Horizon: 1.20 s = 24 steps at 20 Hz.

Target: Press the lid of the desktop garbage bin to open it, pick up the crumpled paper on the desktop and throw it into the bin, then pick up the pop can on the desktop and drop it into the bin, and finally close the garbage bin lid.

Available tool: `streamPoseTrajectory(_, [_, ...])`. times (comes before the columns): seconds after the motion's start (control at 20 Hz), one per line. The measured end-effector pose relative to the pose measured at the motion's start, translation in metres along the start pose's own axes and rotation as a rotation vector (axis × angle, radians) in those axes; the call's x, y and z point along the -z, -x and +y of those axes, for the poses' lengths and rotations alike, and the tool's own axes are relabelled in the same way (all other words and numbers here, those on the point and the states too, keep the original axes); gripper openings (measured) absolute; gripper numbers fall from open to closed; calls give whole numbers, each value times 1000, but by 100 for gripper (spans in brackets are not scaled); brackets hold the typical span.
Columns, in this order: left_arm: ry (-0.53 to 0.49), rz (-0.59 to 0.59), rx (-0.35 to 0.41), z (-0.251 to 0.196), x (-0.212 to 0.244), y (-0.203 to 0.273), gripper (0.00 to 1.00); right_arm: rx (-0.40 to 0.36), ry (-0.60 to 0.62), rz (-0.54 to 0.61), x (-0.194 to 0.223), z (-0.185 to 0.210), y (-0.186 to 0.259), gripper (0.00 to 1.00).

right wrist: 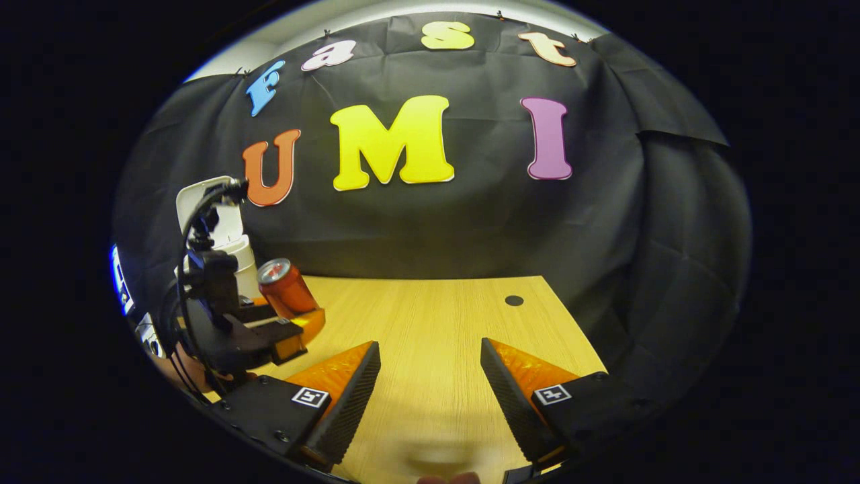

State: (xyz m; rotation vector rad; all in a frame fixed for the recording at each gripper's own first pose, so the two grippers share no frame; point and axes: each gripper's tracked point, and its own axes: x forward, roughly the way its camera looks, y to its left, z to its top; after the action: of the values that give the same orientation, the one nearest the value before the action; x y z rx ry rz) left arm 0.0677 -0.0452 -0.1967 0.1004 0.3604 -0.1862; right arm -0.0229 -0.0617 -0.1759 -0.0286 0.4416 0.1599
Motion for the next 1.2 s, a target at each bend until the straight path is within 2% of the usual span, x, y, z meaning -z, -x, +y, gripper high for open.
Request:
streamPoseTrajectory(0.3, [-16,-157,-132,74,-98,24,85,-21,-5,-52,-28,15,0,94])
streamPoseTrajectory(0.5, [19,-187,-257,147,-127,38,85,-61,-18,-45,-32,36,-9,94])
streamPoseTrajectory(0.7, [40,-152,-415,223,-114,50,85,-96,-4,-43,-41,57,-22,94])
streamPoseTrajectory(0.9, [76,-90,-547,276,-87,61,85,-139,9,-13,-38,82,-36,94])
streamPoseTrajectory(1.2, [139,36,-622,311,-39,65,85,-198,41,10,-37,117,-45,94])
